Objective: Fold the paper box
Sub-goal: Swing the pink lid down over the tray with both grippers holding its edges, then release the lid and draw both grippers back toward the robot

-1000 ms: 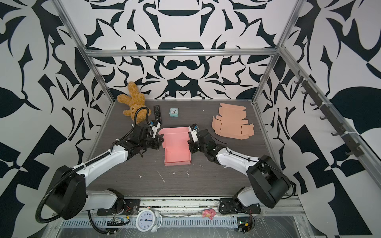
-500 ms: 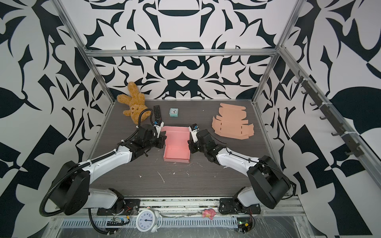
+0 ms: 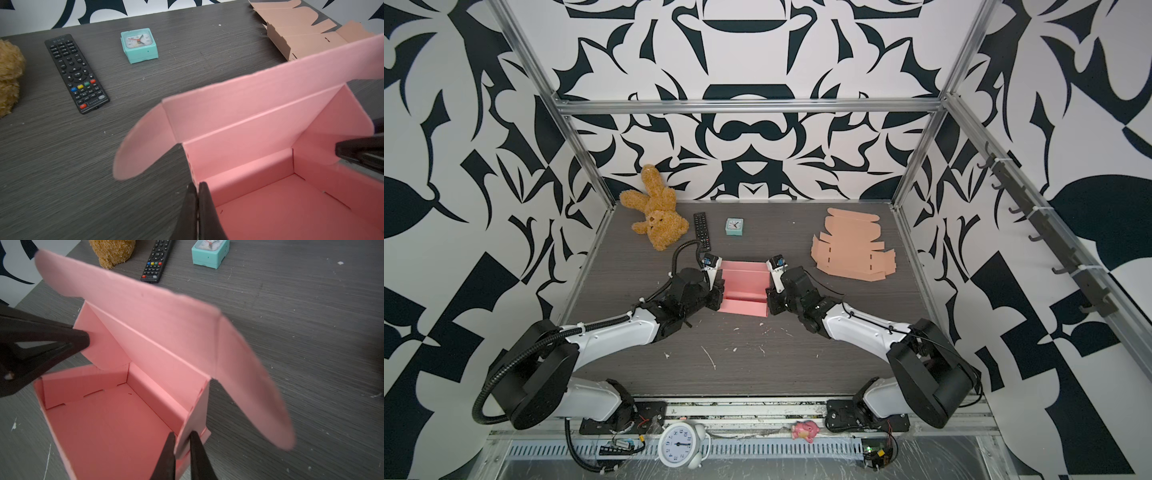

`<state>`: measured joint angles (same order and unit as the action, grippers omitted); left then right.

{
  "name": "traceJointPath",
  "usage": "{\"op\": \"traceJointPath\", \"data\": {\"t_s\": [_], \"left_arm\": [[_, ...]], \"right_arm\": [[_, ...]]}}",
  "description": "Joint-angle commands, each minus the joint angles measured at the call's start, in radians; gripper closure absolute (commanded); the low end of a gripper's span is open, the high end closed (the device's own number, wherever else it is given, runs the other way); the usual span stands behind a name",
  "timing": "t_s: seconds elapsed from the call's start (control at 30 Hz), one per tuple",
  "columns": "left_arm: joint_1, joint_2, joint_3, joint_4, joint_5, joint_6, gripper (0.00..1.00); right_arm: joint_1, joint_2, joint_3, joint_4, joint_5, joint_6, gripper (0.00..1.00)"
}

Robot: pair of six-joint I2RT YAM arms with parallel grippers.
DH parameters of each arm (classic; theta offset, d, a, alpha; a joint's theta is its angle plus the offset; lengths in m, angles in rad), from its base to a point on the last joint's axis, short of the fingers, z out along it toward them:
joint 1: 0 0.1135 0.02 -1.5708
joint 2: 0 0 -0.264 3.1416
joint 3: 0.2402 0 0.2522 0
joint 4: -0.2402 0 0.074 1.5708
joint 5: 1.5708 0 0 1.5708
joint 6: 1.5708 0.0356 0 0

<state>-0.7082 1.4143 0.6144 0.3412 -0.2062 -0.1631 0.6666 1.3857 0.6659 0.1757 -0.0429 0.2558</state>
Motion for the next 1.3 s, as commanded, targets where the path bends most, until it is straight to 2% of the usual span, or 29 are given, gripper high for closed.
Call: {"op": "traceJointPath", "data": {"t_s": [0.0,0.63,0.9,1.27], "left_arm": [[-0.035,0.013,-0.025,0.046,-0.028,0.025,0.94],[-0.199,0.028,-0.141,0.228,-0.255,0.033,0.94],[-0.239,0.061,-0.162,0.283,-0.304,0.042,0.94],[-0.3,0.105,-0.212,0.384,-0.369,0.047,0.95]], "right_arm": [[0.018,-0.045,0.005,0.046,-0.006,-0.008,0.85],[0.037,-0.095,-0.051,0.003,0.028,-0.014,0.82],[0.038,-0.109,-0.075,-0.009,0.054,-0.015,0.75],[0.037,-0.14,-0.131,0.014,0.075,0.014,0.74]]}}
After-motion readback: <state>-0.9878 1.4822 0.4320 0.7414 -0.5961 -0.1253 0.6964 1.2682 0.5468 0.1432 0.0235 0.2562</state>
